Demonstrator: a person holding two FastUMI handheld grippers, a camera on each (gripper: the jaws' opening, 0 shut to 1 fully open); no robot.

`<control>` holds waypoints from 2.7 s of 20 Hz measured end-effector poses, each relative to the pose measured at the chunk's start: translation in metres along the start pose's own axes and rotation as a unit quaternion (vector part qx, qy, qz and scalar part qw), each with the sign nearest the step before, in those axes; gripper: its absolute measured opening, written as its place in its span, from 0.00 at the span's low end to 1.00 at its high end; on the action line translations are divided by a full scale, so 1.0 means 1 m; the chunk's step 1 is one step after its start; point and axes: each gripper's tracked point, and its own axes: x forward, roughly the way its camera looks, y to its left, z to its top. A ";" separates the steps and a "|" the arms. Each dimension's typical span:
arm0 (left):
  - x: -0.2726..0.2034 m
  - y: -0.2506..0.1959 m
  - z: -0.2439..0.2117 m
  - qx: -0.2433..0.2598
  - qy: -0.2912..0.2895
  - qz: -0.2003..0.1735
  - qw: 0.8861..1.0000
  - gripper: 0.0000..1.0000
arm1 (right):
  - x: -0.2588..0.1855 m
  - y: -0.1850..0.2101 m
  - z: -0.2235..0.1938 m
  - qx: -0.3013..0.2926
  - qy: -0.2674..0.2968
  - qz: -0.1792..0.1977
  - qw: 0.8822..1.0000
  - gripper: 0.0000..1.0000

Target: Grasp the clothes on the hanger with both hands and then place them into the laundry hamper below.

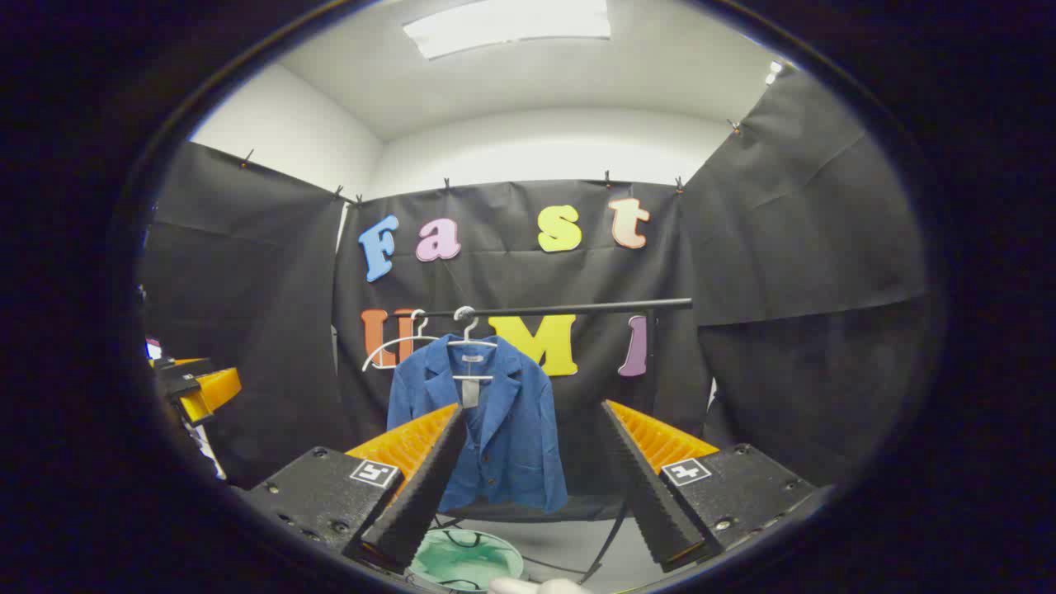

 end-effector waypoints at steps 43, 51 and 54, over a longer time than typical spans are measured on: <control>0.346 -0.146 -0.152 -0.032 0.057 -0.041 0.997 0.92 | 0.392 0.046 -0.150 -0.035 0.092 0.153 0.983 1.00; 0.388 -0.163 -0.166 -0.052 0.073 -0.040 0.995 0.97 | 0.445 0.059 -0.177 -0.013 0.134 0.179 0.975 1.00; 0.397 -0.173 -0.157 -0.059 0.068 -0.044 0.995 0.96 | 0.456 0.060 -0.180 -0.003 0.141 0.185 0.973 0.97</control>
